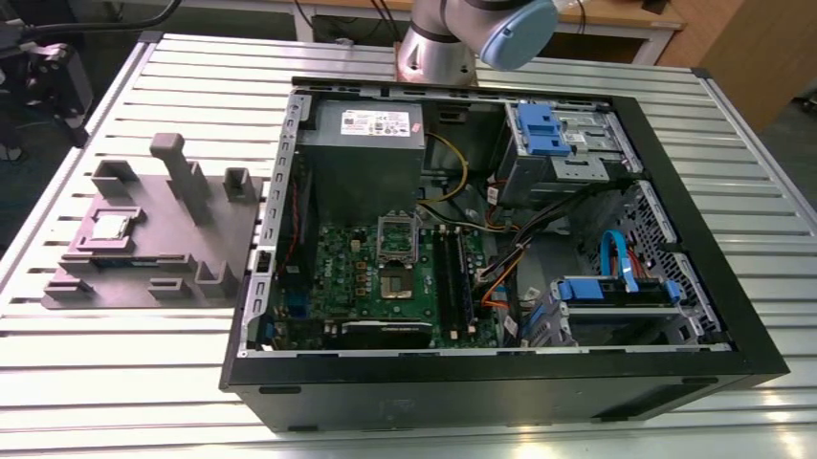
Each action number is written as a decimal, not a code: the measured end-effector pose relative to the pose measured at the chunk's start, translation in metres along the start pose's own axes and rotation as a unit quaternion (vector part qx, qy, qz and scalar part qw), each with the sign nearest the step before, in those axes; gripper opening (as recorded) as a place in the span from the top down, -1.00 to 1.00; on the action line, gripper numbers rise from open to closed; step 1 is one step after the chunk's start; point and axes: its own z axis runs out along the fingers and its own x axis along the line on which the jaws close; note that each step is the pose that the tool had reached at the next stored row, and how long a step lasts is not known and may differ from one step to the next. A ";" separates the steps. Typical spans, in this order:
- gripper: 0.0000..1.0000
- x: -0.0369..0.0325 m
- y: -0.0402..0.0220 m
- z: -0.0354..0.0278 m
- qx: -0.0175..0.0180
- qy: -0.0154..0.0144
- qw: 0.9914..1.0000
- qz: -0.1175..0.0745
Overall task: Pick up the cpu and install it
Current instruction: 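Pick up the cpu and move it towards the insertion slot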
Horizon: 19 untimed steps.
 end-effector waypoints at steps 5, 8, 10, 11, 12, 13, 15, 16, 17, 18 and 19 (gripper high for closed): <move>-0.33 0.0001 -0.0001 0.0050 0.000 0.000 1.000 0.000; -0.33 0.0001 -0.0001 0.0053 0.000 0.000 1.000 0.000; -0.33 0.0001 -0.0002 0.0055 0.000 0.000 1.000 0.000; -0.33 0.0000 -0.0002 0.0061 0.000 0.000 1.000 0.000; -0.33 0.0001 -0.0002 0.0070 0.000 0.000 1.000 0.000; -0.33 0.0001 -0.0002 0.0079 0.000 0.000 1.000 0.000; -0.33 0.0001 -0.0003 0.0112 0.000 0.000 1.000 0.000; -0.33 0.0002 -0.0003 0.0130 0.000 0.000 1.000 0.000; -0.33 0.0002 -0.0005 0.0148 0.000 0.000 1.000 0.000; -0.33 0.0003 -0.0007 0.0166 0.000 0.000 1.000 0.000; -0.33 0.0003 -0.0011 0.0184 0.000 0.000 1.000 0.000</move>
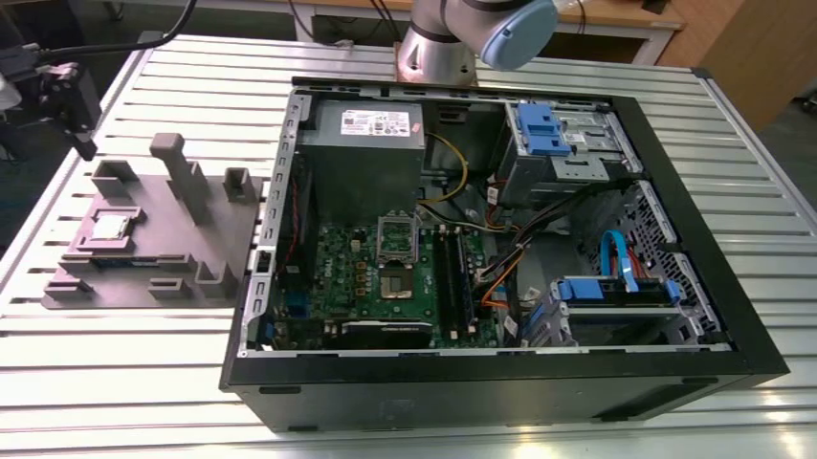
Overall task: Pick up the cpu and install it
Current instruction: 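Pick up the cpu and move it towards the insertion slot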
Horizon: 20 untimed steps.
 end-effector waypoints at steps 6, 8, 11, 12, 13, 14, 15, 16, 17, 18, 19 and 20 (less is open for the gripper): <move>-0.33 0.0005 -0.0038 0.0109 0.000 0.000 1.000 0.000; -0.33 0.0006 -0.0042 0.0144 -0.001 0.000 1.000 0.000; -0.33 0.0007 -0.0050 0.0196 -0.003 0.000 1.000 0.000; -0.33 0.0009 -0.0055 0.0207 -0.004 0.000 1.000 0.000; -0.33 0.0010 -0.0059 0.0214 -0.008 0.000 1.000 0.000; -0.33 0.0011 -0.0063 0.0219 -0.013 -0.001 1.000 0.000; -0.33 0.0013 -0.0068 0.0226 -0.017 -0.001 1.000 0.000; -0.33 0.0014 -0.0072 0.0239 -0.019 -0.002 1.000 0.000; -0.33 0.0016 -0.0078 0.0256 -0.019 -0.002 1.000 0.000; -0.33 0.0017 -0.0080 0.0273 -0.019 -0.002 1.000 0.000; -0.33 0.0019 -0.0083 0.0290 -0.019 -0.002 1.000 0.000; -0.33 0.0020 -0.0088 0.0308 -0.019 -0.002 1.000 0.000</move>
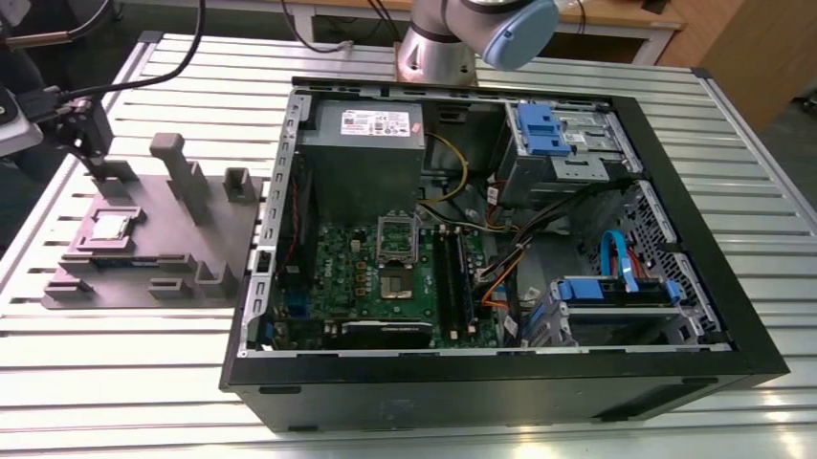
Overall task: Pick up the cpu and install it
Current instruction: 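Pick up the cpu and move it towards the insertion slot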
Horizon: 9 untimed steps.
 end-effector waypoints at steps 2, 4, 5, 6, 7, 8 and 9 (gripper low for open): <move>-0.33 0.0003 -0.0010 0.0036 0.000 0.000 1.000 0.000; -0.33 0.0004 -0.0016 0.0063 0.001 0.000 1.000 0.000; -0.33 0.0004 -0.0018 0.0071 0.003 0.001 1.000 0.000; -0.33 0.0004 -0.0019 0.0081 0.005 0.001 1.000 0.000; -0.33 0.0004 -0.0020 0.0092 0.007 0.001 1.000 0.000; -0.33 0.0004 -0.0021 0.0106 0.007 0.001 1.000 0.000; -0.33 0.0004 -0.0021 0.0121 0.007 0.001 1.000 0.000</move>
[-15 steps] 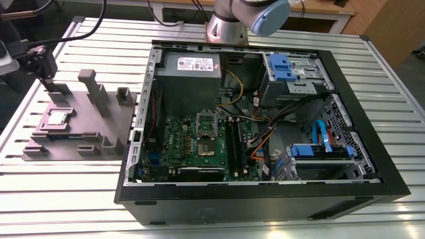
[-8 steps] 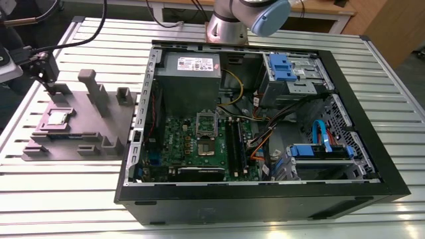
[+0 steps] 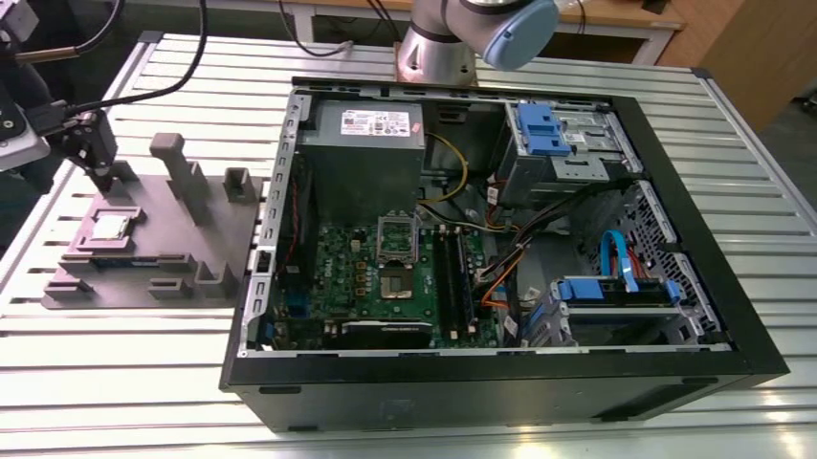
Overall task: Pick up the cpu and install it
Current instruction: 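Pick up the cpu and move it towards the insertion slot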
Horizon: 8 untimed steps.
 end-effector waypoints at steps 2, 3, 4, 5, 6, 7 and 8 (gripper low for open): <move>-0.33 0.0001 -0.0001 0.0028 0.000 0.000 1.000 0.000; -0.33 0.0001 -0.0001 0.0040 0.000 0.000 1.000 0.000; -0.33 0.0001 -0.0002 0.0054 0.000 0.000 1.000 0.000; -0.33 0.0001 -0.0002 0.0068 0.000 0.000 1.000 0.000; -0.33 0.0002 -0.0003 0.0081 0.000 0.000 1.000 0.000; -0.33 0.0002 -0.0004 0.0095 0.000 0.000 1.000 0.000; -0.33 0.0003 -0.0006 0.0109 0.000 0.000 1.000 0.001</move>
